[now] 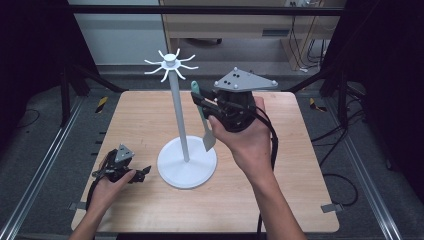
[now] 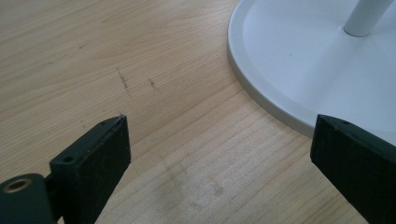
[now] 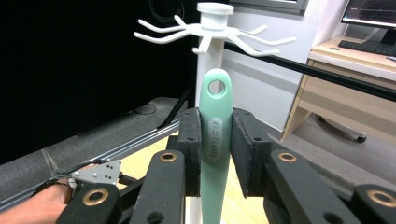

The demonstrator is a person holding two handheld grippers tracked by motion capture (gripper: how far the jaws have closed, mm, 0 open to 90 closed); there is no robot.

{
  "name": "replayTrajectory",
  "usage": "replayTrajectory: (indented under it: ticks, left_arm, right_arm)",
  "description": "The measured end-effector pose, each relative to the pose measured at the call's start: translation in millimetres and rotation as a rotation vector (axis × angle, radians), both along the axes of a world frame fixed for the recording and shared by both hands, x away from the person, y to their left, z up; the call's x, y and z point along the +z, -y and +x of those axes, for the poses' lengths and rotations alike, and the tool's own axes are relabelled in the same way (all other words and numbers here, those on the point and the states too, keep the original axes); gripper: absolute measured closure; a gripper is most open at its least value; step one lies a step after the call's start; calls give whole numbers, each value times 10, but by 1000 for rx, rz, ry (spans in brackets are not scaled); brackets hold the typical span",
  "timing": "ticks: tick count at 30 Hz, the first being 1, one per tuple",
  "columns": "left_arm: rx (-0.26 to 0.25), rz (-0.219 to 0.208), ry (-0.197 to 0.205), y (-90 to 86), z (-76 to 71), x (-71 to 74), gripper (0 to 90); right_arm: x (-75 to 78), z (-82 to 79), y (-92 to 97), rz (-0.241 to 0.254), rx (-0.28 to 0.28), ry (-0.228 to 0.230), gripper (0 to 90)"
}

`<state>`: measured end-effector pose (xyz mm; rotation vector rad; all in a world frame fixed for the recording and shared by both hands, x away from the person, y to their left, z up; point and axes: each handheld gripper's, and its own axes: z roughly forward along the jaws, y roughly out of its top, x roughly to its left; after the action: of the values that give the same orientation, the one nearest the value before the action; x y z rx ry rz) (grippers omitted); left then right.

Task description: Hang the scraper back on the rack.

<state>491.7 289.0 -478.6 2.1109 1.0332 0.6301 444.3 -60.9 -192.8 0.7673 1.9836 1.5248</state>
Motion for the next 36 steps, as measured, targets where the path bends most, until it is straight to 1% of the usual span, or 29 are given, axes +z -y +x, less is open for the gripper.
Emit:
replayTrajectory:
  ticks: [5, 15, 19, 22, 36]
  left_arm:
    - [-2, 1, 0, 0, 1, 0, 47]
    - [-3, 0, -3, 2, 0, 0, 48]
    - [-4, 1, -5, 2, 1, 1, 48]
    - [-5, 1, -5, 4, 0, 1, 49]
    - [-6, 4, -5, 4, 1, 1, 49]
  right_arm:
    - [56, -19, -37, 0, 7, 9, 746]
    - [105, -12, -98, -6, 15, 11, 745]
    - [131, -11, -115, -4, 13, 19, 746]
    - [138, -1, -133, -13, 12, 12, 745]
    - [137, 68, -169, -22, 12, -4, 745]
